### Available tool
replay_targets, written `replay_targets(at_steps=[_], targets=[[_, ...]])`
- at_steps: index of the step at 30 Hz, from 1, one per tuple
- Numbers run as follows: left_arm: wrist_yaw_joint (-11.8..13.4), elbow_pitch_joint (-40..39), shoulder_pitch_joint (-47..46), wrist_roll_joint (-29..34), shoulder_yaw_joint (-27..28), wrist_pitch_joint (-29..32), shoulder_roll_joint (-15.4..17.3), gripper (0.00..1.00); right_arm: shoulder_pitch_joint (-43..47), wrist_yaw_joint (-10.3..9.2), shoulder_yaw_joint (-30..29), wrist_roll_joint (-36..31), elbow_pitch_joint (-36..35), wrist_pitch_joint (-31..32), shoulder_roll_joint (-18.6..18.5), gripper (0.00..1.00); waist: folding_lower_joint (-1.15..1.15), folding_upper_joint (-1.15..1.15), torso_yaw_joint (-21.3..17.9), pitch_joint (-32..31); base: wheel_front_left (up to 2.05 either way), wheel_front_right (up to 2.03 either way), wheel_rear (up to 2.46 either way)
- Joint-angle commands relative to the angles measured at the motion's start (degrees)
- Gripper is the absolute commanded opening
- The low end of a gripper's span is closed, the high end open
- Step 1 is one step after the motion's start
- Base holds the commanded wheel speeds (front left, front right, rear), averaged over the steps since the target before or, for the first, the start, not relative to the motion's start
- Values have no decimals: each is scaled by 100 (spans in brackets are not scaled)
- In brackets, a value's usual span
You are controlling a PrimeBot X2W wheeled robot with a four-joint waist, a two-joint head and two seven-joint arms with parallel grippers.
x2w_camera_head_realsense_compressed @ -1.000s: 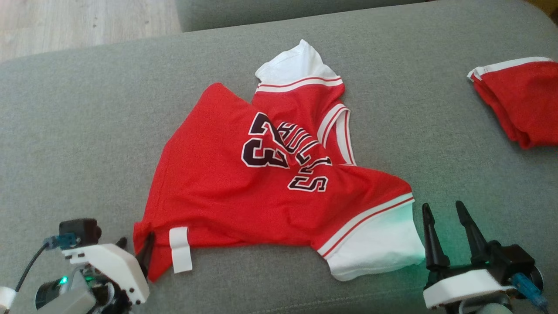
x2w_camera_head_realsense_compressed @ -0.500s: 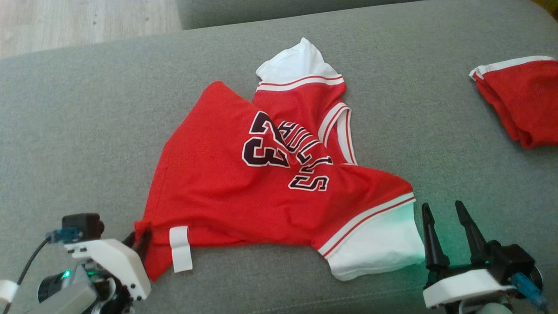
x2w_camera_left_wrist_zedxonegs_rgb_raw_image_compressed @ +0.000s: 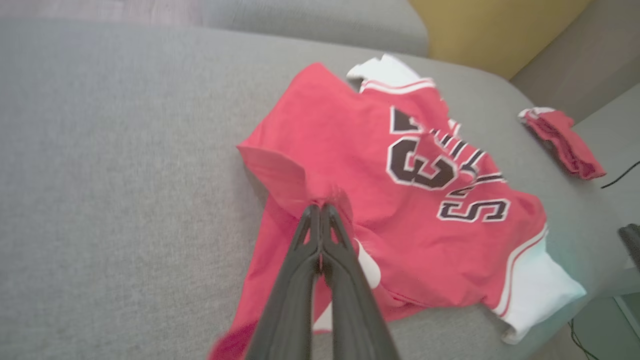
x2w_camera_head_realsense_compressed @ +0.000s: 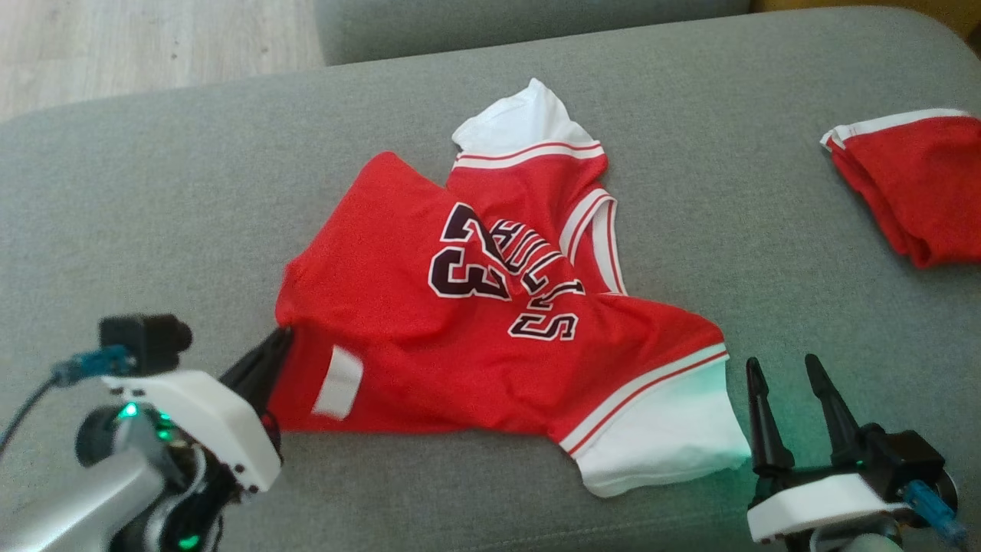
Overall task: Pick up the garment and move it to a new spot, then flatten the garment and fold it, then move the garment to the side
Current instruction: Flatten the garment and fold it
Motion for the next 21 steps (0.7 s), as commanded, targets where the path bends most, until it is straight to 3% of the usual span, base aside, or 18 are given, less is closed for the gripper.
replay_targets(at_steps=[1,5,11,17,21], targets=[[86,-403,-293,60,354,-41,432,0,-53,-5,100,-1,-145,-23,-45,100,0,0,26,-41,0,0,0],[225,-1314,-191,-107,569,-3,938,0,4,-5,75,-9,-148,-23,-45,100,0,0,72,-132,0,0,0],[78,-2031,322,-759,918,-187,1565,0,42,-5,64,-9,-164,-23,-45,100,0,0,144,-177,0,0,0],[77,-1987,1015,-1024,611,-196,1740,0,39,-5,49,-2,-192,-23,-45,100,0,0,142,-156,0,0,0],[179,-1591,1406,-1008,261,-179,1556,0,56,-5,0,-38,-182,-23,-45,100,0,0,197,-121,0,0,0]])
